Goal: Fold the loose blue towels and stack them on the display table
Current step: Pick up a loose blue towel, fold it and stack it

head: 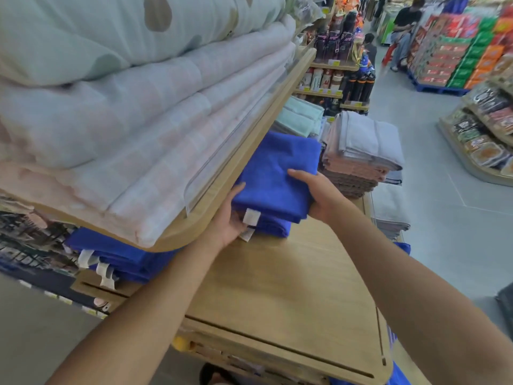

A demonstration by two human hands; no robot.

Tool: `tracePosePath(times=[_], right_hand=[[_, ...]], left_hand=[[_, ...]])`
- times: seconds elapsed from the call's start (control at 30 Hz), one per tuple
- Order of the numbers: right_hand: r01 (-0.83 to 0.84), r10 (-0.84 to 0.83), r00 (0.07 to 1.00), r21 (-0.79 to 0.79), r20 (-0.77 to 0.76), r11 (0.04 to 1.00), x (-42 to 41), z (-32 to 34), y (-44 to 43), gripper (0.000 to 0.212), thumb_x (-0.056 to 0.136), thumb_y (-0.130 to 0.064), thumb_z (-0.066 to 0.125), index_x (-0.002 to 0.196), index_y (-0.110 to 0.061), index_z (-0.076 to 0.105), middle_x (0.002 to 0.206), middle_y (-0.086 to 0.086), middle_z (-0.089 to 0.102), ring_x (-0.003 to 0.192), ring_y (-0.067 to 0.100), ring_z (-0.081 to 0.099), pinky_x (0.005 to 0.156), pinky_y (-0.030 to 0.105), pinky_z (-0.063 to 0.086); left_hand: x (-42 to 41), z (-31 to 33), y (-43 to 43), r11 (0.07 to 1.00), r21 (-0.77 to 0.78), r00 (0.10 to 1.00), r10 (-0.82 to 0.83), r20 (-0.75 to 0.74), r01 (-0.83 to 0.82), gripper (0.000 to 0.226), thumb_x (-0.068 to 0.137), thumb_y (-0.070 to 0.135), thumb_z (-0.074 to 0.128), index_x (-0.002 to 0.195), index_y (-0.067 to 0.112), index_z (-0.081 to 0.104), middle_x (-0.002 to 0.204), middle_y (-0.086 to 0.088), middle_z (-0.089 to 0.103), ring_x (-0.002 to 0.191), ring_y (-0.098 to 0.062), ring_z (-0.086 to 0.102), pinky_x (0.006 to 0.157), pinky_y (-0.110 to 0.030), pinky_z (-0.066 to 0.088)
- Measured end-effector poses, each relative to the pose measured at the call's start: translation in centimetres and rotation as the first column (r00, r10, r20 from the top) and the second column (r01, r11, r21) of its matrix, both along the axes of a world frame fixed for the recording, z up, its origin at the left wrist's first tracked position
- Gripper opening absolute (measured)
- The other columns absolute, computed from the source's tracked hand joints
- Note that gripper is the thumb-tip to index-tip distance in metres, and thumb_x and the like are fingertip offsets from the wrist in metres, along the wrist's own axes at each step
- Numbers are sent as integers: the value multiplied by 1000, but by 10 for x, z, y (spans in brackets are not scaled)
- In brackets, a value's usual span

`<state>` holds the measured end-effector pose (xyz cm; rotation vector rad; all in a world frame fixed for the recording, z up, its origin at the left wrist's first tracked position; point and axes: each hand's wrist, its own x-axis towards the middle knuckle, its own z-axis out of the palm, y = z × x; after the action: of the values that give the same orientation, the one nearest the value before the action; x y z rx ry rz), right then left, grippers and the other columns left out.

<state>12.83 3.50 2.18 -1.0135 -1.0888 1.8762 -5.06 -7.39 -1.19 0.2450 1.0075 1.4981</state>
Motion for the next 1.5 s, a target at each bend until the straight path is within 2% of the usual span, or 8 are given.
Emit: tracePosePath(times=[0.17,0.27,0.5,0.73,0.9,1.07,1.3,1.5], right_hand=[[17,35,851,-94,523,995,-36,-54,18,40,90,-30,74,124,-16,59,108,4,61,90,21,57,65,28,47],[87,-85,828,22,554,996,-37,-70,21,33,90,-26,72,118,-12,60,116,7,63,94,23,61,57,29,48],[41,-88,810,93,580,995,-12,-68,20,15,91,-26,73,101,-20,64,97,3,66,80,18,61,66,31,49],[62,-240,771,306,590,950,105,-55,2,10,97,-23,66,105,-25,71,98,-5,73,72,6,70,61,22,51],[101,-455,537,481,711,871,198,-82,-36,12,92,-11,66,94,-20,73,81,-7,72,63,-3,64,61,6,44],[190,-334,420,278,844,941,259,-144,-73,28,94,-6,58,121,-9,65,114,8,70,90,31,70,82,37,55],[445,-95,724,-357,683,821,266,-203,-102,18,101,-18,60,112,-4,59,105,12,64,92,29,69,70,35,54],[508,-253,695,-211,673,835,260,-221,-102,26,102,-14,58,80,-12,45,69,9,38,54,18,35,47,26,26]], left_hand=[[-1,-36,26,960,-274,993,16,-117,-48,45,83,34,76,121,16,60,108,-12,69,94,-25,72,82,-40,62],[-5,-58,38,939,-333,996,87,-28,-91,14,93,23,71,99,13,62,79,-11,70,63,-21,71,51,-32,60],[-2,-63,26,957,-269,951,19,-307,-106,17,99,34,64,96,18,60,87,-9,68,76,-25,66,73,-37,55],[55,-81,-32,985,-152,220,-166,-961,82,17,97,33,59,90,18,55,86,5,61,85,-22,59,74,-38,47],[120,-106,-46,872,-139,-155,-73,-985,469,32,97,35,54,127,28,62,146,4,51,144,-18,35,121,-38,23],[174,-123,-44,791,-419,-536,-138,-833,446,61,97,61,16,155,44,19,169,12,4,156,-14,-9,122,-56,-11],[181,-134,-41,820,-433,-623,-124,-772,374,64,96,64,16,158,45,15,170,11,8,157,-14,-1,121,-59,-8],[183,-131,-42,834,-412,-608,-119,-785,368,63,96,66,19,156,48,16,169,13,10,156,-12,0,122,-56,-6]])
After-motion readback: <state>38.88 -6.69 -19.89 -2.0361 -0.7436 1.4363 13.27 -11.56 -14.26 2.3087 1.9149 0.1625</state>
